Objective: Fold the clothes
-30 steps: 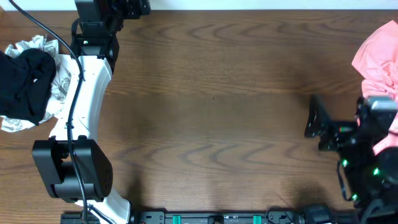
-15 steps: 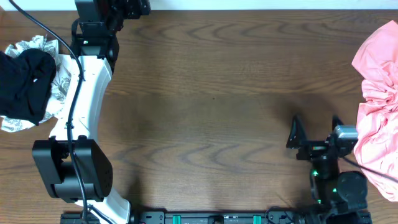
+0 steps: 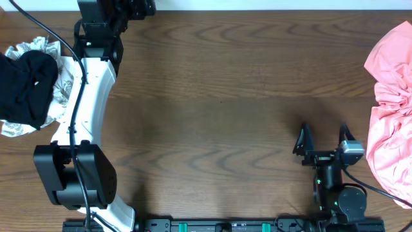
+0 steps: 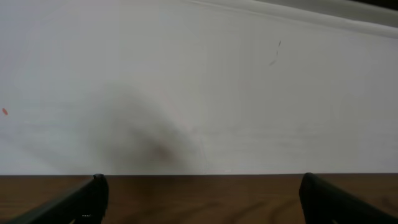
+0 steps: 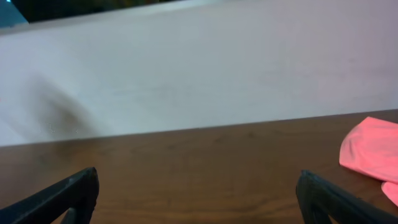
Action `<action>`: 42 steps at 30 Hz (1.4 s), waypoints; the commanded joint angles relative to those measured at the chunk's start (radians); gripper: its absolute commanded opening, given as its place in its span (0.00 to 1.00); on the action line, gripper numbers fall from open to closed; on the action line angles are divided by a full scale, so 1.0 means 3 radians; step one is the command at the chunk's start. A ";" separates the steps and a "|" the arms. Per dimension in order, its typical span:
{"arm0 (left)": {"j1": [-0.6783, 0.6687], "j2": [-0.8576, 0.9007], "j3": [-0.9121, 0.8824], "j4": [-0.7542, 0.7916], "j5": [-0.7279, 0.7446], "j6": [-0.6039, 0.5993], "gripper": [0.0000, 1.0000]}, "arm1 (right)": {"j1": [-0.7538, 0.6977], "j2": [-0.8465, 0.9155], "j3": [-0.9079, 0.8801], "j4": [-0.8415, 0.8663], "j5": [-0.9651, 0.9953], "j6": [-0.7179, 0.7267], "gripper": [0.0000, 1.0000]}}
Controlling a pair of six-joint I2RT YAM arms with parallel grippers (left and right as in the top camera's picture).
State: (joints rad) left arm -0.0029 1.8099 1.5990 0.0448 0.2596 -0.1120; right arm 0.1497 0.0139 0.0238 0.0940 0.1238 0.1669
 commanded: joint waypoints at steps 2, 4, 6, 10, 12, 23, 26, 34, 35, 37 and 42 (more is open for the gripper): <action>0.0005 -0.0004 0.0013 0.0001 0.0008 -0.0008 0.98 | -0.0047 -0.0031 -0.0061 -0.0025 -0.0195 -0.0413 0.99; 0.0005 -0.0004 0.0013 0.0001 0.0008 -0.0006 0.98 | -0.0047 -0.0031 -0.0062 -0.0080 -0.0282 -0.0581 0.99; 0.0005 -0.0004 0.0013 0.0001 0.0008 -0.0008 0.98 | -0.0047 -0.0031 -0.0062 -0.0181 -0.0303 -0.0669 0.99; 0.0005 -0.0004 0.0013 0.0001 0.0008 -0.0008 0.98 | -0.0057 -0.0031 -0.0062 -0.0378 -0.0289 -0.0674 0.99; 0.0005 -0.0004 0.0013 0.0000 0.0008 -0.0008 0.98 | -0.0064 -0.0031 -0.0062 -0.0464 -0.0290 -0.0674 0.99; 0.0005 -0.0004 0.0013 0.0000 0.0008 -0.0006 0.98 | -0.0159 -0.0028 -0.0062 -0.0552 -0.0317 -0.0661 0.99; 0.0005 -0.0004 0.0013 0.0001 0.0008 -0.0006 0.98 | -0.0159 -0.0028 -0.0061 -0.0552 -0.0317 -0.0661 0.99; 0.0005 -0.0004 0.0013 0.0001 0.0008 -0.0008 0.98 | -0.0159 -0.0028 -0.0062 -0.0552 -0.0317 -0.0661 0.99; 0.0005 -0.0004 0.0013 0.0000 0.0008 -0.0008 0.98 | -0.0159 -0.0028 -0.0061 -0.0552 -0.0317 -0.0660 0.99; 0.0005 -0.0004 0.0013 0.0001 0.0008 -0.0006 0.98 | -0.0159 -0.0028 -0.0061 -0.0552 -0.0317 -0.0661 0.99; 0.0005 -0.0004 0.0013 0.0001 0.0008 -0.0006 0.98 | -0.0159 -0.0028 -0.0061 -0.0552 -0.0317 -0.0661 0.99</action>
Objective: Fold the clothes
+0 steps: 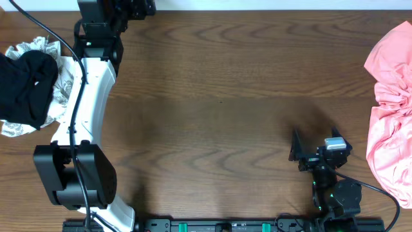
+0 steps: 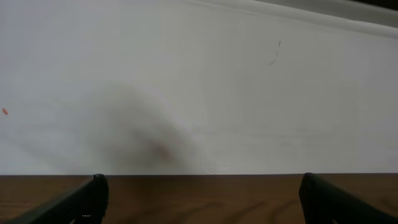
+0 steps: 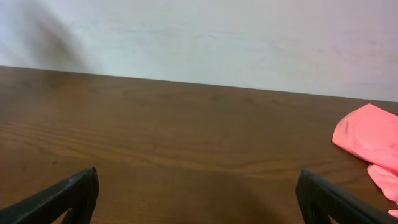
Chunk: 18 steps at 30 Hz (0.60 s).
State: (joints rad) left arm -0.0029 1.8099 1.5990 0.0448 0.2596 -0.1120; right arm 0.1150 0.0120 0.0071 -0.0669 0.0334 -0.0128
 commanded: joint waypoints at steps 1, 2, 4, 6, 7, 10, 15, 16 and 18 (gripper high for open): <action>0.0005 -0.0004 0.0013 0.0001 0.0008 -0.0006 0.98 | -0.0043 -0.0022 -0.0005 -0.0015 -0.0015 -0.0062 0.99; 0.0005 -0.0004 0.0013 0.0001 0.0008 -0.0006 0.98 | -0.0043 -0.0022 -0.0005 -0.0015 -0.0015 -0.0062 0.99; 0.0005 -0.0004 0.0013 0.0001 0.0008 -0.0008 0.98 | -0.0043 -0.0022 -0.0005 -0.0015 -0.0015 -0.0062 0.99; 0.0005 -0.0004 0.0013 0.0001 0.0008 -0.0008 0.98 | -0.0043 -0.0022 -0.0005 -0.0015 -0.0015 -0.0061 0.99; 0.0005 -0.0004 0.0013 0.0001 0.0008 -0.0008 0.98 | -0.0043 -0.0022 -0.0005 -0.0015 -0.0015 -0.0062 0.99; 0.0005 -0.0003 0.0013 0.0001 0.0008 -0.0006 0.98 | -0.0043 -0.0022 -0.0005 -0.0015 -0.0015 -0.0062 0.99; 0.0008 -0.0080 -0.0052 -0.0231 0.0008 -0.0006 0.98 | -0.0043 -0.0022 -0.0006 -0.0015 -0.0015 -0.0062 0.99; 0.0001 -0.0121 -0.0076 -0.0324 0.0008 -0.0006 0.98 | -0.0043 -0.0022 -0.0005 -0.0015 -0.0015 -0.0062 0.99; -0.0020 -0.0239 -0.0153 -0.0528 0.0008 -0.0006 0.98 | -0.0043 -0.0022 -0.0005 -0.0015 -0.0015 -0.0062 0.99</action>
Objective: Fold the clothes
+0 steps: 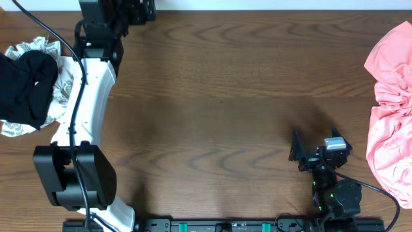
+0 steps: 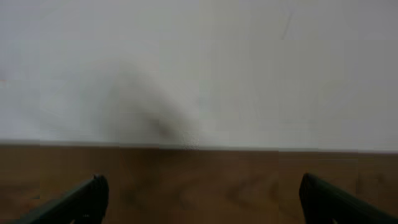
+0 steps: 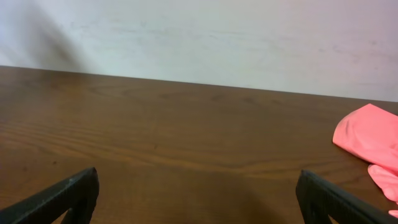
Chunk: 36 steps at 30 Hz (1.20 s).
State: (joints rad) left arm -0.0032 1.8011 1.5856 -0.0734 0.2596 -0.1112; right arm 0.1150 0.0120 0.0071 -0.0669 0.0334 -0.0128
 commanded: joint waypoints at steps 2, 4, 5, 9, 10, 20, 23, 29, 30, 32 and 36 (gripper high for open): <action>-0.0050 -0.0360 -0.0223 -0.0322 0.0008 -0.0009 0.98 | -0.0043 -0.0022 -0.0005 -0.0014 -0.0015 -0.0062 0.99; -0.0078 -0.0530 -0.0384 -0.0432 0.0006 -0.0009 0.98 | -0.0043 -0.0022 -0.0005 -0.0015 -0.0015 -0.0062 0.99; -0.0093 -0.0624 -0.0486 -0.0455 0.0008 -0.0009 0.98 | -0.0043 -0.0022 -0.0005 -0.0015 -0.0015 -0.0062 0.99; -0.0139 -0.1006 -0.0945 -0.0453 0.0008 -0.0009 0.98 | -0.0043 -0.0022 -0.0005 -0.0015 -0.0015 -0.0062 0.99; -0.0146 -0.1106 -0.1072 -0.0451 0.0006 -0.0009 0.98 | -0.0043 -0.0022 -0.0005 -0.0015 -0.0015 -0.0062 0.99; -0.0154 -0.2089 -0.2461 -0.0453 0.0006 -0.0009 0.98 | -0.0043 -0.0022 -0.0005 -0.0015 -0.0015 -0.0061 0.99; -0.0154 -0.2322 -0.2836 -0.0455 0.0006 -0.0009 0.98 | -0.0043 -0.0022 -0.0005 -0.0015 -0.0015 -0.0062 0.99; -0.0154 -0.2683 -0.3393 -0.0675 0.0006 -0.0009 0.98 | -0.0043 -0.0022 -0.0005 -0.0015 -0.0015 -0.0062 0.99; -0.0154 -0.2735 -0.3461 -0.0726 -0.0006 0.0004 0.98 | -0.0043 -0.0022 -0.0005 -0.0015 -0.0015 -0.0061 0.99; -0.0154 -0.2838 -0.3602 -0.0740 -0.0109 0.0017 0.98 | -0.0043 -0.0022 -0.0006 -0.0015 -0.0015 -0.0062 0.99; -0.0154 -0.3058 -0.3930 -0.0680 -0.0234 0.0017 0.98 | -0.0043 -0.0022 -0.0005 -0.0015 -0.0015 -0.0062 0.99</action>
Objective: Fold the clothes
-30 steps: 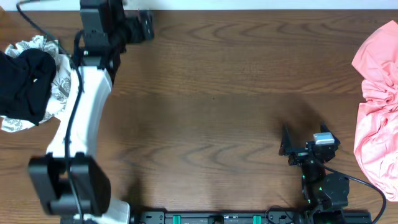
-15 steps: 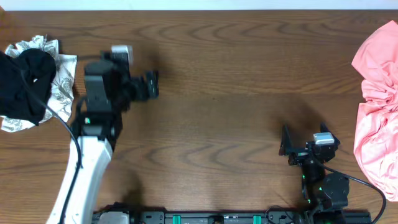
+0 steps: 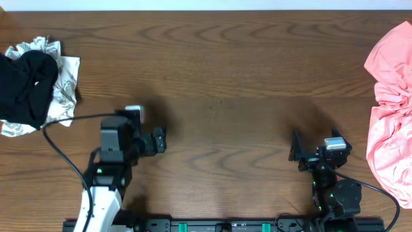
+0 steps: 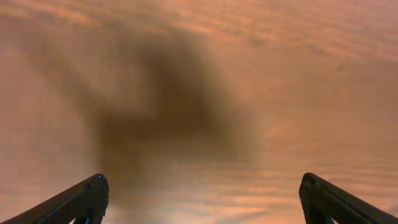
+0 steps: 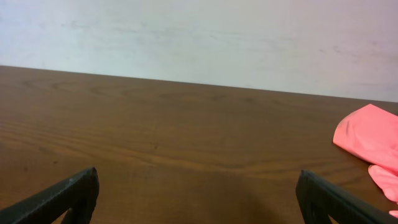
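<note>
A crumpled pink garment (image 3: 389, 109) lies heaped at the table's right edge; its near lobe (image 5: 367, 140) shows at the right of the right wrist view. A black garment (image 3: 26, 87) rests on a white patterned cloth (image 3: 63, 80) at the far left. My left gripper (image 3: 159, 140) hovers over bare wood left of centre, open, with blurred table (image 4: 199, 93) beneath its spread fingers (image 4: 87, 198). My right gripper (image 3: 312, 143) sits low at the front right, open and holding nothing, well short of the pink garment.
The dark wooden table (image 3: 225, 77) stretches between the two piles. A pale wall (image 5: 199, 37) stands behind its far edge. The arm bases and a black rail (image 3: 225, 225) run along the front edge.
My left arm was stretched to the table's far edge with its camera on the wall. It is now pulled back near the front left, gripper over the wood. The right arm has not moved.
At first the left arm reached to the far left edge and the right gripper faced mostly wall. Then the right gripper stood lower and turned slightly left, seeing more table. The left wrist view then blurred. Now the left gripper is near the front; both garment piles are unchanged.
</note>
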Action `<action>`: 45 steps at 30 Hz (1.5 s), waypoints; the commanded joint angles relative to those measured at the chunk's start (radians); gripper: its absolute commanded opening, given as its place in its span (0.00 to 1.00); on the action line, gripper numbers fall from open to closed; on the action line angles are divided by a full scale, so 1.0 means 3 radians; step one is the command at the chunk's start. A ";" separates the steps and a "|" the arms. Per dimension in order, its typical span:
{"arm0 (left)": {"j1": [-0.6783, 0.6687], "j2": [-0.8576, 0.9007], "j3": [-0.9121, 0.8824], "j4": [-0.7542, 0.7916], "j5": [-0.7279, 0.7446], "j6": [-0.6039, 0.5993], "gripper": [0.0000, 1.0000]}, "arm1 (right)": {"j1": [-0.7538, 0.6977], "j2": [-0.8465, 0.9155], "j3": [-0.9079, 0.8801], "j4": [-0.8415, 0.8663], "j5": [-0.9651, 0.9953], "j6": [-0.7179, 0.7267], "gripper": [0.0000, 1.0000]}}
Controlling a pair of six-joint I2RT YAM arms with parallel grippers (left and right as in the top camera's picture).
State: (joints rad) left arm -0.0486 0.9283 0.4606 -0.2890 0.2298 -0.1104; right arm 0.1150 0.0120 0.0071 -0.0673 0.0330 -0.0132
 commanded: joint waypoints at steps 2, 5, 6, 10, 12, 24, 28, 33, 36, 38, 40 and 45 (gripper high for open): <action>-0.0003 -0.0248 -0.0351 0.0155 -0.0134 0.0014 0.98 | -0.0043 -0.0022 -0.0005 -0.0014 -0.0014 -0.0061 0.99; -0.0003 -0.0401 -0.0626 0.0441 -0.0117 -0.0003 0.98 | -0.0043 -0.0022 -0.0005 -0.0014 -0.0014 -0.0061 0.99; -0.0003 -0.0455 -0.0724 0.0553 -0.0102 -0.0001 0.98 | -0.0043 -0.0022 -0.0005 -0.0014 -0.0014 -0.0061 0.99; -0.0003 -0.0665 -0.1044 0.0988 -0.0045 0.0001 0.98 | -0.0043 -0.0022 -0.0005 -0.0014 -0.0014 -0.0061 0.99; -0.0003 -0.0765 -0.1160 0.1136 -0.0042 0.0001 0.98 | -0.0043 -0.0022 -0.0005 -0.0014 -0.0014 -0.0061 0.99; -0.0001 -0.1236 -0.1364 0.1232 -0.0045 0.0196 0.98 | -0.0043 -0.0022 -0.0005 -0.0014 -0.0014 -0.0061 0.99; -0.0001 -0.1404 -0.1406 0.1235 -0.0046 0.0329 0.98 | -0.0043 -0.0022 -0.0005 -0.0014 -0.0014 -0.0061 0.99; -0.0001 -0.1628 -0.1522 0.1155 -0.0102 0.0390 0.98 | -0.0043 -0.0022 -0.0005 -0.0014 -0.0014 -0.0061 0.99; -0.0001 -0.1686 -0.1522 0.1116 -0.0137 0.0421 0.98 | -0.0043 -0.0022 -0.0005 -0.0014 -0.0014 -0.0061 0.99; -0.0001 -0.1737 -0.1522 0.1087 -0.0135 0.0516 0.98 | -0.0043 -0.0022 -0.0005 -0.0014 -0.0014 -0.0061 0.99; -0.0001 -0.1825 -0.1522 0.0987 -0.0135 0.0627 0.98 | -0.0043 -0.0022 -0.0005 -0.0014 -0.0014 -0.0061 0.99; -0.0001 -0.2155 -0.1522 0.0777 -0.0201 0.0731 0.98 | -0.0043 -0.0022 -0.0005 -0.0014 -0.0014 -0.0061 0.99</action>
State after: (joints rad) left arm -0.0486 0.3271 0.0154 -0.0082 0.1825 0.0647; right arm 0.1150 0.0120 0.0071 -0.0673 0.0330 -0.0128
